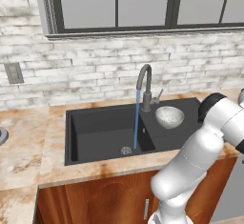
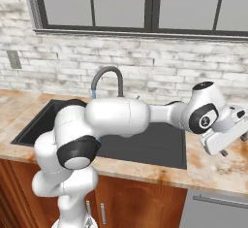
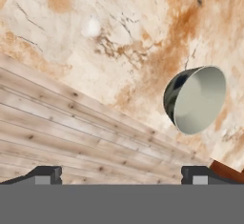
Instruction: Rinse each bowl for a few seconds and place them down in the sink or on the counter.
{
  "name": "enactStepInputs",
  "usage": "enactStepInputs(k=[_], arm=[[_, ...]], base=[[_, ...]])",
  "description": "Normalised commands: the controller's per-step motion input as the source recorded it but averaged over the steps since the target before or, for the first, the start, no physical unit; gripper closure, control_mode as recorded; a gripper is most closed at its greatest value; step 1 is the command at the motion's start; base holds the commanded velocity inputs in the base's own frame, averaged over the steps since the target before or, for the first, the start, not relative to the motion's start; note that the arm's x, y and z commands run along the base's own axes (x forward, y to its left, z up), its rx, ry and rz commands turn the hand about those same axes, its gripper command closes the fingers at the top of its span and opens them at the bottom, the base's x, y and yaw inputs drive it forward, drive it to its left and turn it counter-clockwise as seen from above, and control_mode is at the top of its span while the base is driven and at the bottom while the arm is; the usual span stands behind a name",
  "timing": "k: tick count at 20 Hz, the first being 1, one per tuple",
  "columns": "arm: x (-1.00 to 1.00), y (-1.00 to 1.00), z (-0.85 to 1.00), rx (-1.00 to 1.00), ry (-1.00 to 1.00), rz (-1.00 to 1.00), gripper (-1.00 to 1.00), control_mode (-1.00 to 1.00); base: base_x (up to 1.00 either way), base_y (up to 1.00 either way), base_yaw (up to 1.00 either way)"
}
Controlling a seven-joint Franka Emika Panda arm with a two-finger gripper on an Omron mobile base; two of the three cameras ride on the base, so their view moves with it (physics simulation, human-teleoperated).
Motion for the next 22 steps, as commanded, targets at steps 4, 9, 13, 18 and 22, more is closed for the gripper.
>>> enactStepInputs(k=[4, 9, 13, 18, 22], arm=[[0.02, -0.19, -0.03, 0.05, -0.01, 0.02, -1.0, -1.0], [0.07, -0.13, -0.04, 0.01, -0.05, 0.01, -1.0, -1.0], [0.14, -0.07, -0.07, 0.0, -0.03, 0.01, -1.0, -1.0], [0.15, -0.01, -0.13, 0.01, -0.01, 0.0, -1.0, -1.0], [0.04, -0.08, -0.16, 0.02, 0.0, 0.0, -1.0, -1.0]], base=[[0.0, 0.0, 0.0], [0.0, 0.0, 0.0], [0.0, 0.0, 0.0], [0.0, 0.0, 0.0], [0.0, 0.0, 0.0]])
